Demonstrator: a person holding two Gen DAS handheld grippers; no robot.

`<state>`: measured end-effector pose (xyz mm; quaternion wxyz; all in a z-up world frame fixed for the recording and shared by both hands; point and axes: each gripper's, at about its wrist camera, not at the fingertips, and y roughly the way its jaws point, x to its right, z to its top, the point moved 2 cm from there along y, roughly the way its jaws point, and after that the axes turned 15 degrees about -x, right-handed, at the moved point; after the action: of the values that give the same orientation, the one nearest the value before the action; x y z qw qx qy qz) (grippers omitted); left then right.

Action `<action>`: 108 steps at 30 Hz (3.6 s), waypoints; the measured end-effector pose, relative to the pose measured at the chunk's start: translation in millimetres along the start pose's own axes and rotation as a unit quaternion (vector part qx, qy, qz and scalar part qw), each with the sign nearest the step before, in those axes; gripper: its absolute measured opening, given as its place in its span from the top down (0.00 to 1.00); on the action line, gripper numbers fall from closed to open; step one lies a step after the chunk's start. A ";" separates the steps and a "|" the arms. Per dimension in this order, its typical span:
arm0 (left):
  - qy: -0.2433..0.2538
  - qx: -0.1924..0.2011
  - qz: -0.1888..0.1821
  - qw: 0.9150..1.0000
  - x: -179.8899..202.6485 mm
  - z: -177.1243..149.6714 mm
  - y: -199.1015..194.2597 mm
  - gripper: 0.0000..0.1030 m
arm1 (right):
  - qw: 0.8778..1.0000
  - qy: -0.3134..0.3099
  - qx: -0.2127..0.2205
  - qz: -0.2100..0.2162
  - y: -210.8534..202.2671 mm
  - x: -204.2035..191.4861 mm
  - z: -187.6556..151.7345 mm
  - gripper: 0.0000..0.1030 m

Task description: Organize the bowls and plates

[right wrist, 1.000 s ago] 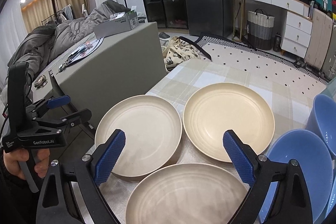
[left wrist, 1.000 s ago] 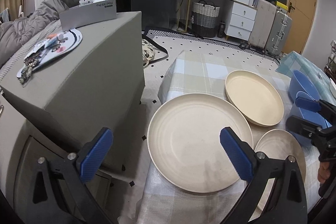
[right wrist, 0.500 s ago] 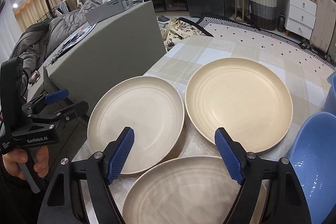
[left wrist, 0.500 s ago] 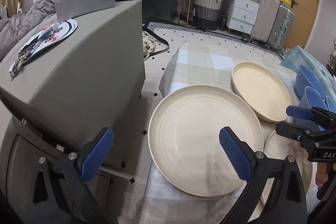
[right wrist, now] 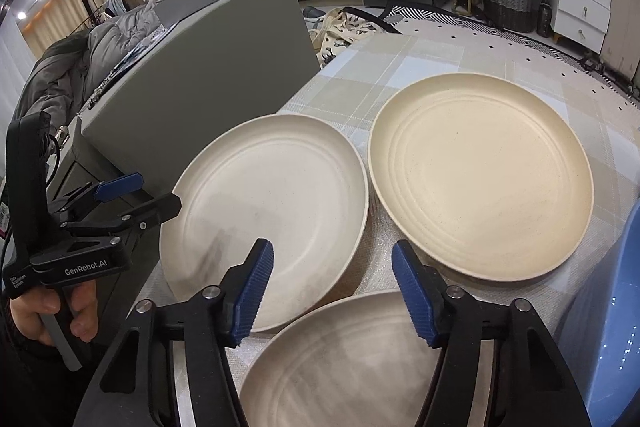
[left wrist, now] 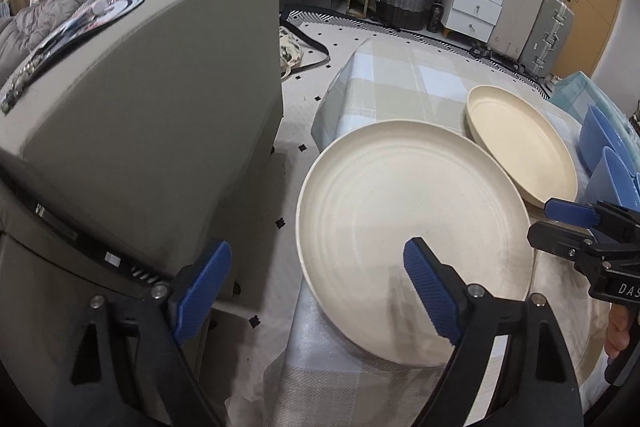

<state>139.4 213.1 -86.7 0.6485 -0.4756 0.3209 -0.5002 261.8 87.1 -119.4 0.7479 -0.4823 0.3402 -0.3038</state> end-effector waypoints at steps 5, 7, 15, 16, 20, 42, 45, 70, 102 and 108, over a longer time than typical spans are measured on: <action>-0.009 -0.014 -0.002 1.000 -4.6 -1.3 7.6 0.23 | 1.000 0.008 -0.007 0.003 7.8 0.6 0.6 0.46; -0.010 -0.019 -0.005 1.000 -4.6 -2.2 9.6 0.27 | 1.000 0.009 -0.008 0.002 10.7 0.0 1.2 0.47; -0.012 -0.031 -0.012 0.999 -4.4 -3.6 15.2 0.40 | 1.000 0.015 -0.012 0.005 15.0 0.5 2.4 0.53; -0.011 -0.031 -0.011 0.999 -4.2 -3.6 15.3 0.41 | 1.000 0.016 -0.012 0.006 14.9 1.2 2.4 0.53; -0.009 -0.040 -0.019 0.999 -3.3 -3.7 19.2 0.47 | 1.000 0.017 -0.015 0.005 17.4 2.2 2.8 0.59; 0.013 -0.046 -0.004 0.999 2.0 -5.9 20.8 0.82 | 0.999 0.005 -0.012 -0.034 16.3 0.4 4.4 0.86; 0.013 -0.043 -0.003 0.999 2.0 -5.8 18.9 0.82 | 0.999 0.004 -0.011 -0.036 15.6 0.2 4.6 0.86; 0.016 0.023 -0.010 1.000 13.7 -15.5 -36.4 0.82 | 0.998 -0.005 0.034 -0.054 -30.4 -5.9 -17.9 0.86; 0.080 0.054 -0.028 0.995 82.2 -26.1 -70.6 0.82 | 0.994 0.038 0.071 -0.073 -110.3 25.8 -88.8 0.86; 0.091 0.053 -0.030 0.994 92.5 -30.1 -72.0 0.82 | 0.994 0.046 0.073 -0.074 -119.7 32.5 -100.8 0.86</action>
<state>115.0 112.5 -24.0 0.6255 -0.4023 0.3369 -0.5775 184.8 -32.2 -45.9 0.7399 -0.4360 0.3147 -0.4042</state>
